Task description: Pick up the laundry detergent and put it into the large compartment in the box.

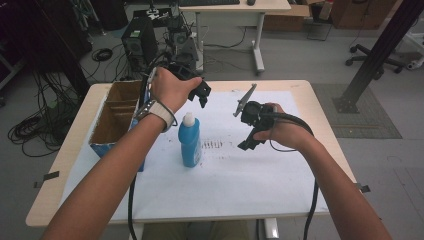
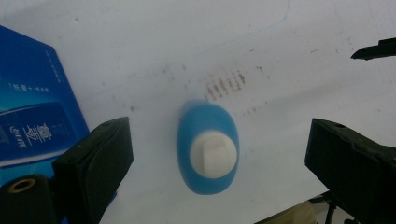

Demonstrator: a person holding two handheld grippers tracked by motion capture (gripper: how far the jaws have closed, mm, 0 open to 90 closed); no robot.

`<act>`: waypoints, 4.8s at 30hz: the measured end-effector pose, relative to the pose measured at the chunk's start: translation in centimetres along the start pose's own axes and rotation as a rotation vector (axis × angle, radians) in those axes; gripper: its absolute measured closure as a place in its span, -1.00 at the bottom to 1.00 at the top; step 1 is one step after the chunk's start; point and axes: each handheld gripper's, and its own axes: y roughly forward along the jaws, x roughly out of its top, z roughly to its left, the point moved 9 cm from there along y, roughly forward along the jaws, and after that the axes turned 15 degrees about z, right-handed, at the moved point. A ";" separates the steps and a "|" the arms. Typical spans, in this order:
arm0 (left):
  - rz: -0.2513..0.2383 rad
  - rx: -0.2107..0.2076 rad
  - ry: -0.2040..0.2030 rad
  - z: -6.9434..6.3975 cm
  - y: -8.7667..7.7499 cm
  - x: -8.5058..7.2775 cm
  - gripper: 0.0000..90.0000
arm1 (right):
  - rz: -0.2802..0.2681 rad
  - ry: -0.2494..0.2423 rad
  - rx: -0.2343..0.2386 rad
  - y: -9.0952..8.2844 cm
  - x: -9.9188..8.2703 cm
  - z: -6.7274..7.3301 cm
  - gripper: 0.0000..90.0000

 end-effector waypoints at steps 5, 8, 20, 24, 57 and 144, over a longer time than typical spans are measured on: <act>0.001 0.002 -0.005 0.1 0.4 -0.2 -0.82 | -0.002 0.000 0.002 0.0 0.2 0.2 -0.83; -0.009 0.010 -0.019 0.1 0.5 -0.2 -0.82 | -0.003 -0.001 0.001 0.1 0.2 0.2 -0.83; 0.008 0.026 -0.017 0.0 1.8 -0.7 -0.83 | 0.001 -0.005 0.004 0.2 0.2 0.3 -0.83; 0.013 0.020 -0.016 -0.1 2.3 -0.7 -0.82 | 0.001 -0.006 0.004 0.3 0.3 0.4 -0.83; 0.051 0.025 -0.044 0.0 5.0 -1.0 -0.82 | -0.008 -0.009 0.008 0.3 0.3 0.6 -0.83; 0.110 -0.011 -0.082 0.5 10.1 -0.6 -0.21 | -0.011 -0.007 0.028 1.2 0.3 0.5 -0.83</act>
